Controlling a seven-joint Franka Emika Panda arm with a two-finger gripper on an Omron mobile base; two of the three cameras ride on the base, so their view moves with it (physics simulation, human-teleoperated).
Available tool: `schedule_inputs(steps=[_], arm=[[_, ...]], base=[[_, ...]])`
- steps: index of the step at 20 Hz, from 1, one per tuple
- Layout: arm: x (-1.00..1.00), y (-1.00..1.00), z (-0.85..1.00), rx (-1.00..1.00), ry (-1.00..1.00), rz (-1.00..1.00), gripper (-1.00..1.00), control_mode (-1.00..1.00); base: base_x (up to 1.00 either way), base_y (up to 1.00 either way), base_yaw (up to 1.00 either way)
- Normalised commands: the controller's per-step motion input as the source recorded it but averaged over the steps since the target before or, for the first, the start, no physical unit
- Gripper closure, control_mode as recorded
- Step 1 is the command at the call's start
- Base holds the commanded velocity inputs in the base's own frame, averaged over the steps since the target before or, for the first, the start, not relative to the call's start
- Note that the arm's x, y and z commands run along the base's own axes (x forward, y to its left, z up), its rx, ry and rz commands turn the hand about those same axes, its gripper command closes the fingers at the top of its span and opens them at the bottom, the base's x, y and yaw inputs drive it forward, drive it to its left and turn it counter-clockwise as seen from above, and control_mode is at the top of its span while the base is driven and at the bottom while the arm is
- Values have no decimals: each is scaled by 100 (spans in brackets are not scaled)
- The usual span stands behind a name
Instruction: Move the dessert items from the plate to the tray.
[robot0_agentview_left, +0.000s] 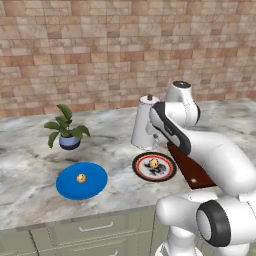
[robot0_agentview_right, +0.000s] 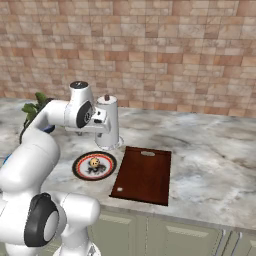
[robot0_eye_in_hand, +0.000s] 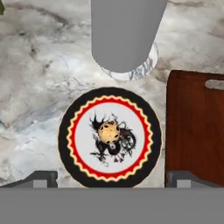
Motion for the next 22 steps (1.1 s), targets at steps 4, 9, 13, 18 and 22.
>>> schedule_inputs(steps=[4,9,13,18,22], arm=[[6,0,-54,0,3,0,-100,-100],[5,2,-56,0,3,0,-100,-100],[6,18,-44,0,1,0,-100,-100],[18,18,-52,0,0,0,-100,-100],[26,0,-51,0,0,-1,-100,-100]], base=[[0,0,0],[0,0,0],[0,0,0],[0,0,0],[0,0,0]])
